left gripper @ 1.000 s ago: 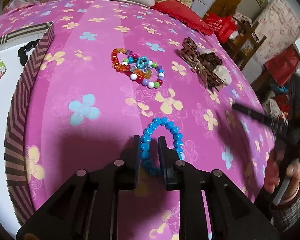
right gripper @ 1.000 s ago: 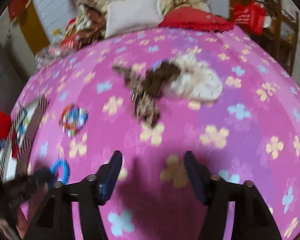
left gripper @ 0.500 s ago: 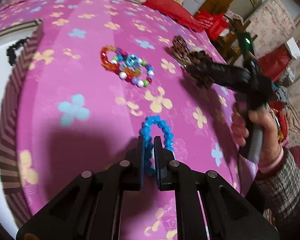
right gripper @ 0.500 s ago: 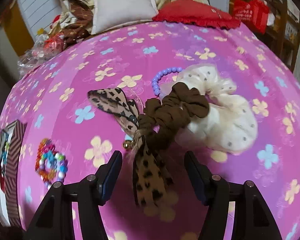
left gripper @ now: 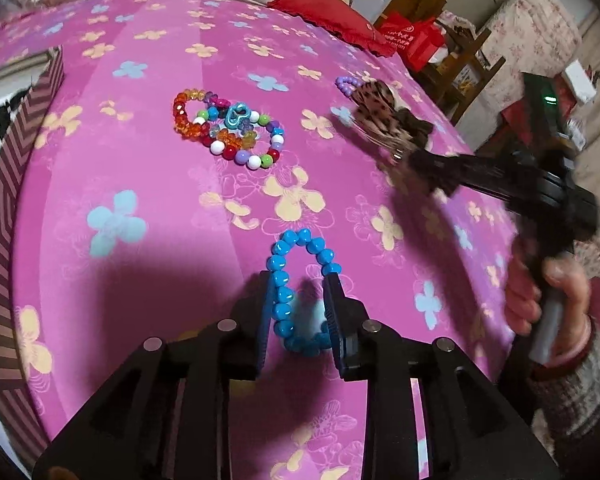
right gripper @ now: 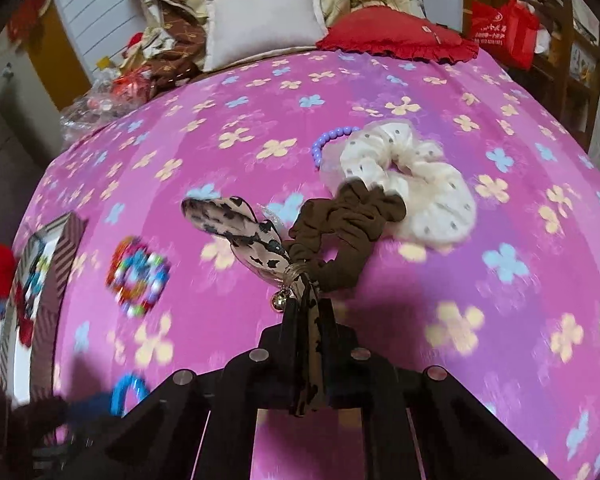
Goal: Organize jewelry
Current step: 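Lift the leopard bow and brown scrunchie with the right gripper while the left gripper holds the blue bracelet, then carry the held items over the white tray and open both grippers, then move both tools away from the tray over the bedspread, then grasp the orange heart bead bracelet with the left gripper while the right gripper approaches the white scrunchie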
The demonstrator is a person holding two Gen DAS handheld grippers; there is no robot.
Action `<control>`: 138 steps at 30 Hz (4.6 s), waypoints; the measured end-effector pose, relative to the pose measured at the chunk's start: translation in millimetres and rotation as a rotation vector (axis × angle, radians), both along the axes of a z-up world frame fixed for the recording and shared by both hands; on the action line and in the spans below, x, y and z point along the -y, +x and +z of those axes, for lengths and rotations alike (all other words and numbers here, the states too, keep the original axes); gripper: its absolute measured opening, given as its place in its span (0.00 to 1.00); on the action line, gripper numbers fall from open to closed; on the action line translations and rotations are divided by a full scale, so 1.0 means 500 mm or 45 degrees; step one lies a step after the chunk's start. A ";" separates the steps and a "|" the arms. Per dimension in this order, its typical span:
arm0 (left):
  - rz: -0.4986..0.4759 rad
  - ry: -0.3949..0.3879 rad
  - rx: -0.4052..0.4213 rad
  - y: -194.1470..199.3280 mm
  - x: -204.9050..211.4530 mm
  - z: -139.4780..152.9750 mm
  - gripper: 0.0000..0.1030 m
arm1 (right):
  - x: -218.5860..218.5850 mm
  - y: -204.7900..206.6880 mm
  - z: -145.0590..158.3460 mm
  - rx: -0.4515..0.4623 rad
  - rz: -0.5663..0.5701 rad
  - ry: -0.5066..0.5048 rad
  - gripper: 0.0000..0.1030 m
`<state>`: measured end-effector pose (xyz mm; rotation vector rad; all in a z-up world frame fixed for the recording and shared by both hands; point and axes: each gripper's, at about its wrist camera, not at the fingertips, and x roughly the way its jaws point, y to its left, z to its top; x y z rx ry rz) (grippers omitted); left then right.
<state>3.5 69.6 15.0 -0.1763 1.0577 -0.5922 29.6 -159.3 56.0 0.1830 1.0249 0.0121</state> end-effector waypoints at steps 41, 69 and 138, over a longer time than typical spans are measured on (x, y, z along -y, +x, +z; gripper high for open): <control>0.730 -0.066 -0.200 -0.017 -0.492 0.032 0.07 | -0.696 0.024 0.042 -0.066 0.733 0.058 0.09; 1.133 0.038 0.080 -0.068 -0.587 0.119 0.26 | -0.766 0.083 -0.038 -0.091 0.787 -0.259 0.31; 0.474 0.188 -0.128 0.244 0.004 0.019 0.38 | 0.205 -0.112 -0.004 0.284 -0.137 -0.041 0.43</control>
